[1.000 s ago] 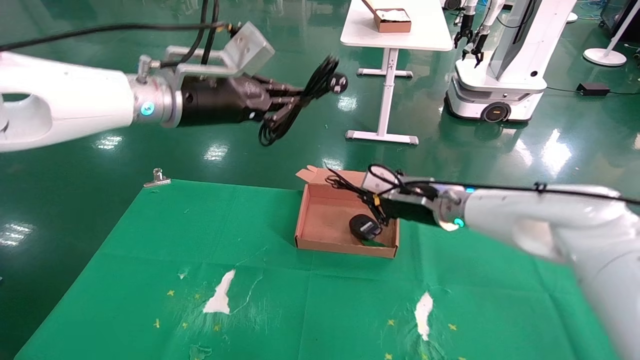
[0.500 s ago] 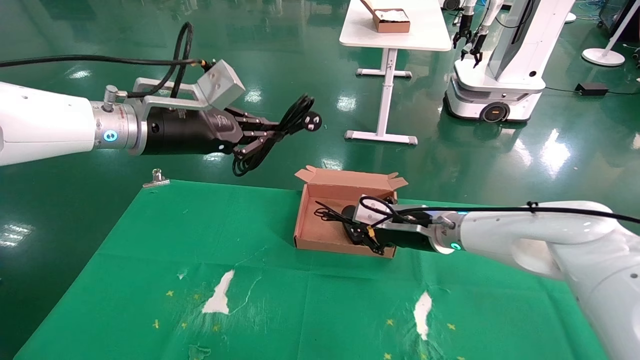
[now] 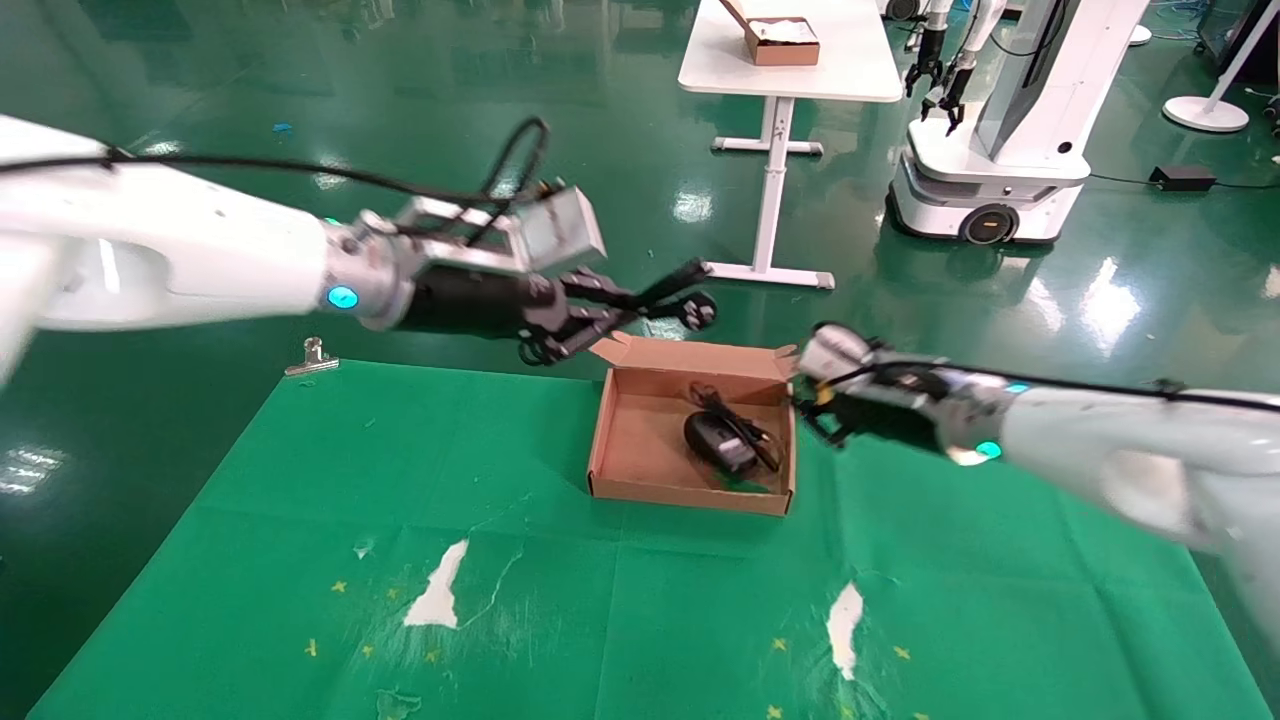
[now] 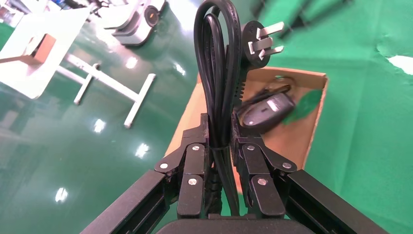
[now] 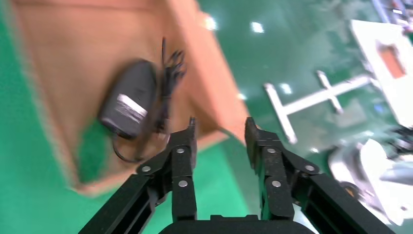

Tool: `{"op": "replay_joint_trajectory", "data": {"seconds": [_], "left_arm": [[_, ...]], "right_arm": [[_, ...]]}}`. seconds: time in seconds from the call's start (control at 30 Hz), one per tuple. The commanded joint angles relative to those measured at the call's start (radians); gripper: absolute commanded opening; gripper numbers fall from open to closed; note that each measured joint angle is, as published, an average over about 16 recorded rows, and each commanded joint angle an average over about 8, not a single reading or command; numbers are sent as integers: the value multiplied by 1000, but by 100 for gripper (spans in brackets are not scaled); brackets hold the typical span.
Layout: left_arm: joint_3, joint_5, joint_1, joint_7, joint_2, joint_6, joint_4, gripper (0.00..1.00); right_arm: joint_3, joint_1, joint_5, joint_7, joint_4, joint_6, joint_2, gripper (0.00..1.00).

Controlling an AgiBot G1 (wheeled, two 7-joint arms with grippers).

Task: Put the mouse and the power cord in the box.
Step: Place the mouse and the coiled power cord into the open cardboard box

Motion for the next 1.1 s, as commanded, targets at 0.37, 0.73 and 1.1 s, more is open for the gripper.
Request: {"op": "replay_joint_trajectory", "data": {"seconds": [0.37,0.73,1.1], "left_arm": [[152,-86,189,-145,16,-64,-289,0],[355,-158,254,-399,19,-228,-375,0],[580,-87,223,-566,23,-516,-432,43]], "right_arm": [[12,184,15,-71,45,-242,280,100],[-53,316,-74,-15,47,-565,464,100],[-107,358,-155,83,98,-595,487,100]]}}
